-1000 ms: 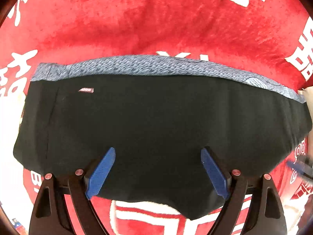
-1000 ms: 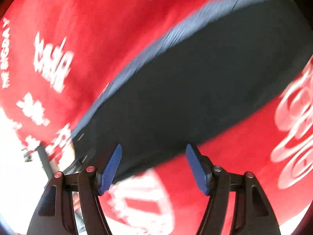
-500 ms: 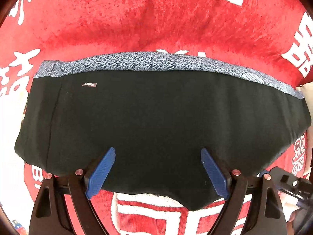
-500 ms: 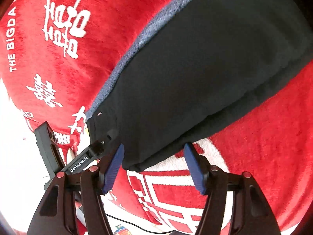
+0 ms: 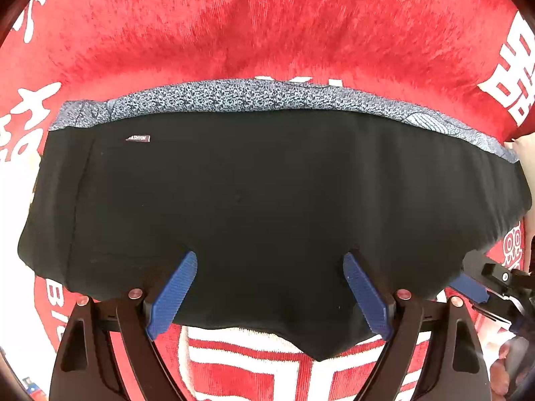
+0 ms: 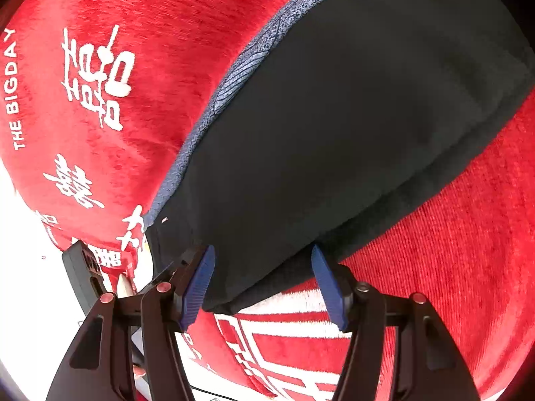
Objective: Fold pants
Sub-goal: 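Press the folded pants flat with both grippers, aligning the grey edge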
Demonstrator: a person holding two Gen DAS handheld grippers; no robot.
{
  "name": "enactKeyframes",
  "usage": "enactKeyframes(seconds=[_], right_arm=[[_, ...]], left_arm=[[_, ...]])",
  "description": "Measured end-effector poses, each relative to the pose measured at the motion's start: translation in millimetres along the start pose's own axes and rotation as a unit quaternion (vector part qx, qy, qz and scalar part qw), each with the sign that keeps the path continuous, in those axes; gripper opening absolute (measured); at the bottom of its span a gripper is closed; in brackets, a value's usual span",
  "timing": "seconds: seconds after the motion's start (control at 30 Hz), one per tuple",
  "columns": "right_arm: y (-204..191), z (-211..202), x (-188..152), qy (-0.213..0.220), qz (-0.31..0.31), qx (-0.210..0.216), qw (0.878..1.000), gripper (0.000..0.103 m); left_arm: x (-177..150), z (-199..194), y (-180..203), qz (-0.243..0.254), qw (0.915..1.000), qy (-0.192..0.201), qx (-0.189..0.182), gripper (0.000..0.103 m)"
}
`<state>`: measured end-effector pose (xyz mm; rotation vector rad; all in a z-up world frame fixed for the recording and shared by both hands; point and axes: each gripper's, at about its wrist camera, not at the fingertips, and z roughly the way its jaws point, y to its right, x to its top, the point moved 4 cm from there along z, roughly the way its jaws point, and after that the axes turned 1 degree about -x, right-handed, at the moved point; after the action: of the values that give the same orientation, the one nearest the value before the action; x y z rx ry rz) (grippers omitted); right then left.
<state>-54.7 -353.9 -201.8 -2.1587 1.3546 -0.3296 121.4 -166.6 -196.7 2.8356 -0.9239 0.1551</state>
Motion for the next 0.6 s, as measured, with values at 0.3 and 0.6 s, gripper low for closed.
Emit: enactKeyframes(seconds=[0.3, 0.6], right_arm=[[1.6, -1.5, 9.9, 0.008, 0.025, -0.01, 1.0, 0.009], [-28.7, -26.2, -4.5, 0.025, -0.047, -0.034, 0.998, 0.008]], left_arm=[[5.5, 0.7, 1.4, 0.01, 0.9999, 0.004, 0.004, 0.09], [-18.1, -5.6, 18.3, 0.066, 0.9978, -0.008, 0.005, 0.09]])
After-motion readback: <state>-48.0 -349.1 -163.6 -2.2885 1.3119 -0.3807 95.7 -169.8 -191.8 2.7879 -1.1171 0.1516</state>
